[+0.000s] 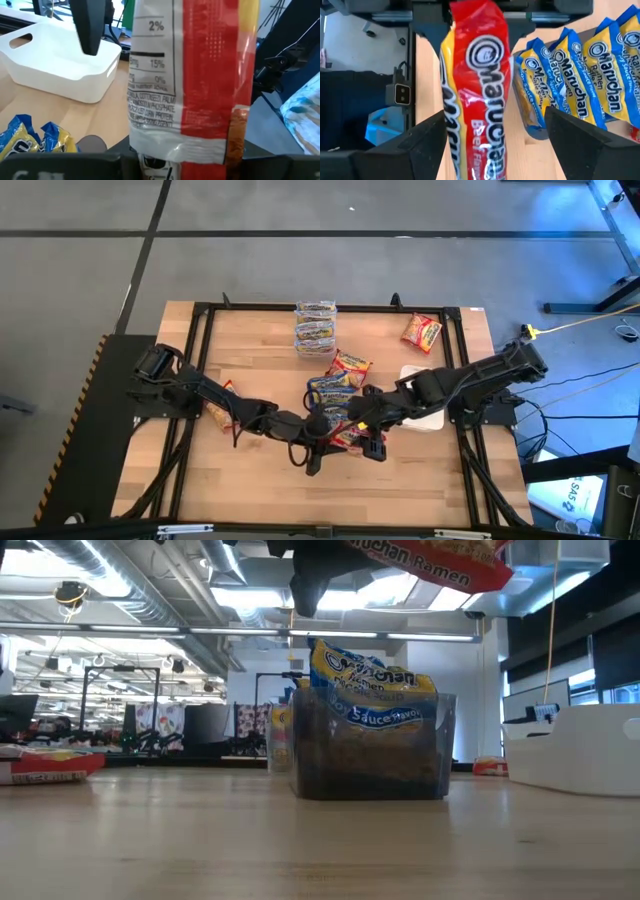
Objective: Sort Maruchan noodles
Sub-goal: Put the bottom left red noodle pack into the white bin
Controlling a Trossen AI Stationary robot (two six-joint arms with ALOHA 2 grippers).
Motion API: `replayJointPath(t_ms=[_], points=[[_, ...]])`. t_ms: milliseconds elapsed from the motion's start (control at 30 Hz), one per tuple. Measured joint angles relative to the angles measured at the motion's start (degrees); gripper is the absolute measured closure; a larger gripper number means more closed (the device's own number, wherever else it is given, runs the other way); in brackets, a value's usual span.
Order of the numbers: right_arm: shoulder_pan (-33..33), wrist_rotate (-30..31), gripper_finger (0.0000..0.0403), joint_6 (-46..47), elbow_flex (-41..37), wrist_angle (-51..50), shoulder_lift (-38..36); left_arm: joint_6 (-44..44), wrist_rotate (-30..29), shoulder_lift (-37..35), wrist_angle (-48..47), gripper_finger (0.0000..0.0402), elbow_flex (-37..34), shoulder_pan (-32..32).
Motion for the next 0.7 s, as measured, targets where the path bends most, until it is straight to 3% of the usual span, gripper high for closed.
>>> replayJointPath(t_ms=[233, 467, 600, 700], points=[[0.0, -1.5, 0.0124, 0.0, -2.0, 4.2, 0.0, 0.5, -0.4, 0.0, 1.2, 0.0288, 0.0, 0.0], [0.0, -2.1, 0.0237, -0.2, -2.2, 4.9, 0.2, 0.5, -1.3, 0.0, 1.5, 0.0284, 0.0, 0.1], [0.0, -2.1, 0.0308, -1.7, -2.2, 4.7, 0.2, 0.2, -2.1, 0.0, 1.5, 0.0261, 0.0, 0.2], [0.0, -2.1, 0.0328, -2.8, -2.1, 4.5, 0.2, 0.0, -2.1, 0.0, 1.4, 0.0236, 0.0, 0.0]])
